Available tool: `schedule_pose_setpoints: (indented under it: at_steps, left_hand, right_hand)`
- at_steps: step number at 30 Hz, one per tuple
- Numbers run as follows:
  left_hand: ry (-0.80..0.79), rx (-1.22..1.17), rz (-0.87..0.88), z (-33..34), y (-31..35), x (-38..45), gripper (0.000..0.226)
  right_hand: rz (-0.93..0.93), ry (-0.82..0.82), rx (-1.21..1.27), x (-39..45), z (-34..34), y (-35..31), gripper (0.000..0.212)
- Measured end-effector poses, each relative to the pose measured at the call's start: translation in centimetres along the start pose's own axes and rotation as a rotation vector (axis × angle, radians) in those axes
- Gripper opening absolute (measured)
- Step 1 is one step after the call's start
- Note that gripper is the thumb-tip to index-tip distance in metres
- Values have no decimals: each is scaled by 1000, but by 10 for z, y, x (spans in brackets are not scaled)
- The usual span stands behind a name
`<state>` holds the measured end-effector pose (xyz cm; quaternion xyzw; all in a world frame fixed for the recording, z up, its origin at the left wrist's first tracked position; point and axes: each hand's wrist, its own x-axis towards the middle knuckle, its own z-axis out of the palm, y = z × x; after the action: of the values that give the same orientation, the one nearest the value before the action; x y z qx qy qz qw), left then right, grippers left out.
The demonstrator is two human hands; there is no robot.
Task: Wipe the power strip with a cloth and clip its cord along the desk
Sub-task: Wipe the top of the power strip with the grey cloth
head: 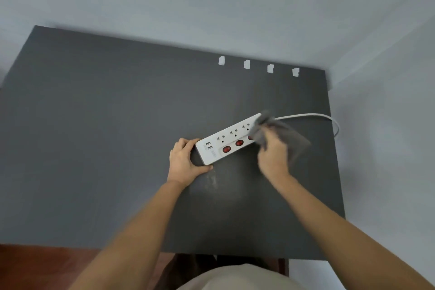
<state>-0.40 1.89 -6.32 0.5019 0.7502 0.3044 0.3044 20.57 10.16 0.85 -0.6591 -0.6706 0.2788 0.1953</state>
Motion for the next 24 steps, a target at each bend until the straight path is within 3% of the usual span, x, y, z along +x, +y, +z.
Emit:
schedule_pose_setpoints:
  at_steps: [2,4,5,9,12,14,18,20,22,24]
  left_hand:
    - [8,-2,-2,1,-1,0,81]
    - [14,-2,5,1,-1,0,80]
    - [12,5,8,2,-2,0,80]
    - [-6,54,3,4,-1,0,81]
    - [1,59,7,4,-3,0,80]
    - [7,54,18,5,-3,0,79]
    - [-2,53,14,5,0,1,80]
    - [-6,64,8,4,0,0,80]
    - [0,68,16,4,-1,0,79]
    - [-1,64,18,5,-1,1,79]
  right_hand:
    - [-294,-303,-122,-21,35,5,60]
    - [-527,-385,-225,-22,37,20,61]
    - [-548,-363,-260,-12,31,29,61]
    - [-153,-145,-245,-4,29,16,64]
    - [-352,-280,-222,-31,48,-3,62]
    - [-448,-282,-263,-21,35,9,60]
    - [-57,-73,-282,8,24,13,61]
    - [-132,-148,-249,-14,43,-10,62]
    - [-339,-282,-249,-41,58,-17,60]
    - [-404,-302,-254,-34,50,-8,58]
